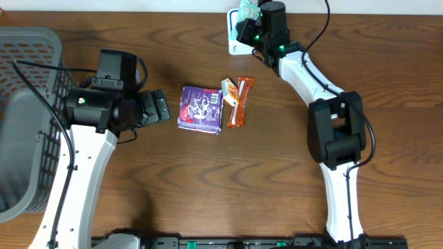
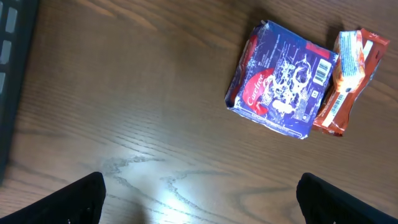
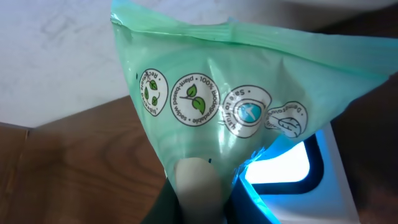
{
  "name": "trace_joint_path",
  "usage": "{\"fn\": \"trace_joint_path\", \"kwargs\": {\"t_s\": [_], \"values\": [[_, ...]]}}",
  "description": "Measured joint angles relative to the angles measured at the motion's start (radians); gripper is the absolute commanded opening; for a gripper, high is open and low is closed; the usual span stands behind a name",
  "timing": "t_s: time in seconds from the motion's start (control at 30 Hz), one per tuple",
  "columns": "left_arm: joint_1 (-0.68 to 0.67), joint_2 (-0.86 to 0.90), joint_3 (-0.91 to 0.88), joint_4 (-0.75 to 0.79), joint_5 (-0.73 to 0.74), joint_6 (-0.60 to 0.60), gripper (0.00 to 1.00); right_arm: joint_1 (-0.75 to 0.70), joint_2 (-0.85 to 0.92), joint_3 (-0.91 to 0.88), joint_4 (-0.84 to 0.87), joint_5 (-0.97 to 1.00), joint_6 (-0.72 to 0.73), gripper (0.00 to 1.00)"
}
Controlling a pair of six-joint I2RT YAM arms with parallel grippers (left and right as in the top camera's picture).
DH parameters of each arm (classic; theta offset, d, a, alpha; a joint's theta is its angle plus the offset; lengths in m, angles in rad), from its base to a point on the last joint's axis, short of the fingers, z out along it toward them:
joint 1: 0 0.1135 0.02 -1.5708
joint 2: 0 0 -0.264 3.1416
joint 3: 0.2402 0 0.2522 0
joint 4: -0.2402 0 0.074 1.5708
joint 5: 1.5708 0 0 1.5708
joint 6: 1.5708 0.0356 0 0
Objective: Scan the item barcode
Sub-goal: 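Hold the green packet in front of the white scanner, then carry the green packet to the right table edge and release it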
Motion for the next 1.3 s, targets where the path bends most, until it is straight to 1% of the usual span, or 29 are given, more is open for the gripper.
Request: {"fn": "trace_joint_path", "kwargs": {"t_s": [0.2,0.4,0.5,0.6,0.63,0.67,0.7,0.73,0.77,0.8,0.93,1.07,1.17,1.3], "values": [[0.000,0.000,0.000,0.000,0.000,0.000,0.98,0.000,0.000,0.131,-0.167,0.013,-0.045,0.01],[0.000,0.000,0.000,0.000,0.000,0.000,0.98,-0.032,0.000,0.314,-0.533,0.081,-0.141,0.01],[0.000,0.000,0.000,0.000,0.000,0.000,0.98,-0.102,0.000,0.398,-0.702,0.138,-0.180,0.01],[0.000,0.000,0.000,0.000,0.000,0.000,0.98,-0.237,-0.001,0.425,-0.837,0.199,-0.239,0.01],[0.000,0.000,0.000,0.000,0.000,0.000,0.98,-0.285,-0.001,0.425,-0.876,0.212,-0.263,0.03],[0.000,0.000,0.000,0.000,0.000,0.000,0.98,-0.336,0.000,0.424,-0.906,0.225,-0.288,0.20],[0.000,0.000,0.000,0.000,0.000,0.000,0.98,-0.376,0.000,0.422,-0.922,0.237,-0.306,0.43],[0.000,0.000,0.000,0.000,0.000,0.000,0.98,-0.422,0.000,0.422,-0.937,0.247,-0.328,0.72],[0.000,0.000,0.000,0.000,0.000,0.000,0.97,-0.455,0.000,0.422,-0.947,0.259,-0.338,0.91],[0.000,0.000,0.000,0.000,0.000,0.000,0.98,-0.501,0.000,0.422,-0.954,0.277,-0.354,0.99],[0.000,0.000,0.000,0.000,0.000,0.000,0.98,-0.610,0.000,0.422,-1.007,0.280,-0.383,0.99],[0.000,0.000,0.000,0.000,0.000,0.000,0.98,-0.684,0.000,0.422,-1.071,0.148,-0.420,0.99],[0.000,0.000,0.000,0.000,0.000,0.000,0.98,-0.697,0.000,0.422,-1.123,0.043,-0.460,0.99],[0.000,0.000,0.000,0.000,0.000,0.000,0.98,-0.668,0.000,0.422,-1.227,-0.068,-0.521,0.99]]}}
